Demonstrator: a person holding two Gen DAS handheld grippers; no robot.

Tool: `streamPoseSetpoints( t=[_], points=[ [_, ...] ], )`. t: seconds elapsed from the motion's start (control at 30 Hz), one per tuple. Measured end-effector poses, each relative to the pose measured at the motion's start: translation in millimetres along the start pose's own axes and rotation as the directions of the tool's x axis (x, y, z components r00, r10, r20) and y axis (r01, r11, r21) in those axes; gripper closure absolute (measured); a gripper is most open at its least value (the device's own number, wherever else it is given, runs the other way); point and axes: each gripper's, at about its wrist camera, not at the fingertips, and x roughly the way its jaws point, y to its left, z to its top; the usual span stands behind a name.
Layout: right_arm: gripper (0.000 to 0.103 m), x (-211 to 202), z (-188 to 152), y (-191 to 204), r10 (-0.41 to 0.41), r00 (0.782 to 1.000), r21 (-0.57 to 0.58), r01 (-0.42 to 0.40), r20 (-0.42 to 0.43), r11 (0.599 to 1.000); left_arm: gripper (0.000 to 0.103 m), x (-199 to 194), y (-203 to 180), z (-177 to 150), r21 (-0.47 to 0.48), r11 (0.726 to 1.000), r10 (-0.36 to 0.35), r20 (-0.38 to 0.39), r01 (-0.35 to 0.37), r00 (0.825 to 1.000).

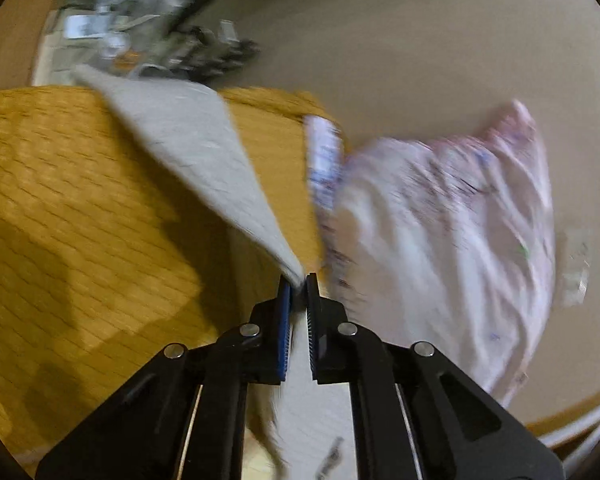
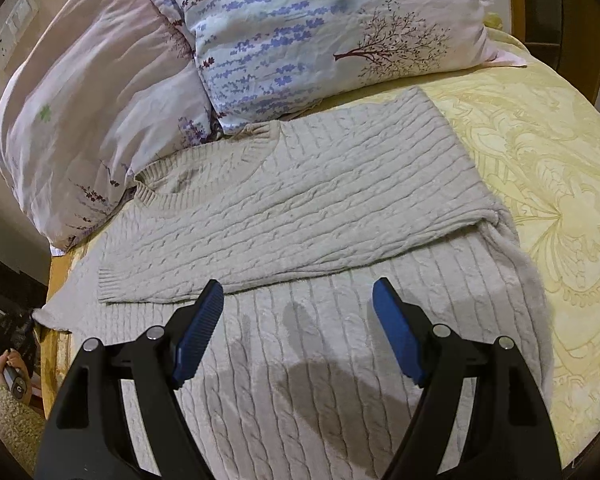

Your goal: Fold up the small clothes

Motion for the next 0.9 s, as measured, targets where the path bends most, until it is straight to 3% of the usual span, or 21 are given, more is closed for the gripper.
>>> streamPoseSetpoints(
  t=[0.07,0.2,0.3,0.47,0.57,0.67,0.7,0.73,0.77,0.8,0.9],
  points=[
    [0.026,-1,0,-3,0.004,1.000,0.004,-0.004,0.004,1.000,0.103,3,-20,-13,0.034,0.997,-0.064,-0.027,0.065,0.998],
    [0.026,-4,-1,-11,0.008,1.000,0.018,-0.008,0.007,1.000,0.103,20,-86,-66,0.183,0.959,-0.189,-0.147,0.215,0.971],
    [0.026,-8,-4,-19,0.014,1.000,0.027,-0.014,0.006,1.000,0.103,38,-114,-104,0.237,0.939,-0.197,-0.232,0.251,0.953],
    [0.026,-18,-8,-40,-0.005,1.000,0.051,0.004,0.016,0.999,0.103,52,-110,-122,0.315,0.936,-0.070,-0.280,0.161,0.957],
    [0.026,-19,-10,-54,-0.008,1.000,0.100,0.008,0.006,0.995,0.103,35,-86,-104,0.325,0.944,0.019,-0.218,0.055,0.976],
    [0.026,-15,-13,-57,-0.011,1.000,0.110,0.012,-0.010,0.994,0.100,19,-61,-79,0.311,0.949,0.111,-0.149,-0.060,0.983],
    [0.026,-13,-14,-55,-0.011,1.000,0.107,0.013,-0.014,0.994,0.093,12,-52,-68,0.283,0.954,0.141,-0.127,-0.100,0.982],
    [0.026,-10,-14,-51,-0.008,1.000,0.098,0.010,-0.020,0.995,0.059,8,-43,-57,0.249,0.959,0.166,-0.115,-0.133,0.979],
    [0.026,-8,-14,-47,-0.004,1.000,0.089,0.006,-0.024,0.996,0.041,8,-38,-49,0.226,0.962,0.179,-0.109,-0.150,0.978],
    [0.026,-6,-14,-42,0.000,1.000,0.075,0.002,-0.029,0.997,0.015,6,-32,-41,0.196,0.965,0.197,-0.092,-0.176,0.976],
    [0.026,-4,-15,-25,0.001,1.000,0.020,0.000,-0.032,1.000,0.015,6,-26,-23,0.142,0.978,0.168,-0.077,-0.156,0.983]
  ],
)
